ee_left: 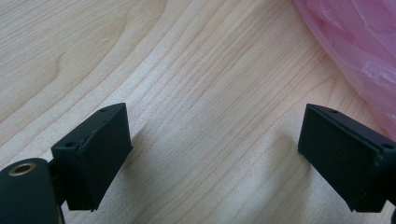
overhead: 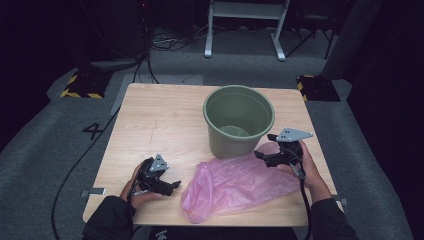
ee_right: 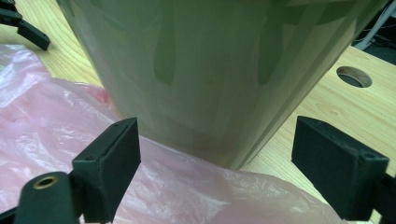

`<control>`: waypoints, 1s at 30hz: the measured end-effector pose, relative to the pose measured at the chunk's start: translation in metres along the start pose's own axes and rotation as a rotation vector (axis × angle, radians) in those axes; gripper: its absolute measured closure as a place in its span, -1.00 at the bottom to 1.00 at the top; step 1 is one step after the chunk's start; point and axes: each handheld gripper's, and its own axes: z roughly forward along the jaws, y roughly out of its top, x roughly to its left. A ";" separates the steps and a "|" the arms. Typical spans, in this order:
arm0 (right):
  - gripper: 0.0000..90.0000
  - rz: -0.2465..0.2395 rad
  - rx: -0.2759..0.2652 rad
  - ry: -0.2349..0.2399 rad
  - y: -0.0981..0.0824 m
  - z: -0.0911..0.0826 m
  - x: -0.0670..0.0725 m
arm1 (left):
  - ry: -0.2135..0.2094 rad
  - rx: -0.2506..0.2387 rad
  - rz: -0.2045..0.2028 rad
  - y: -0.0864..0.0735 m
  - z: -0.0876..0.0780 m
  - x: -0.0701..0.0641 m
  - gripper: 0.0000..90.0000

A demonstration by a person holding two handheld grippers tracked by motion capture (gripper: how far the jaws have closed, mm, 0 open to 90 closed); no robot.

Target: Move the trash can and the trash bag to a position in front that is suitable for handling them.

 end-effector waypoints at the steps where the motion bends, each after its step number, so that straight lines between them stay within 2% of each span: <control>1: -0.65 0.001 0.000 0.002 0.000 0.001 0.000 | 0.001 0.000 0.002 0.000 0.000 0.000 -0.80; 30: -0.67 -0.017 0.011 -0.024 0.007 0.019 0.004 | 0.001 0.000 0.002 0.000 0.000 0.000 -0.80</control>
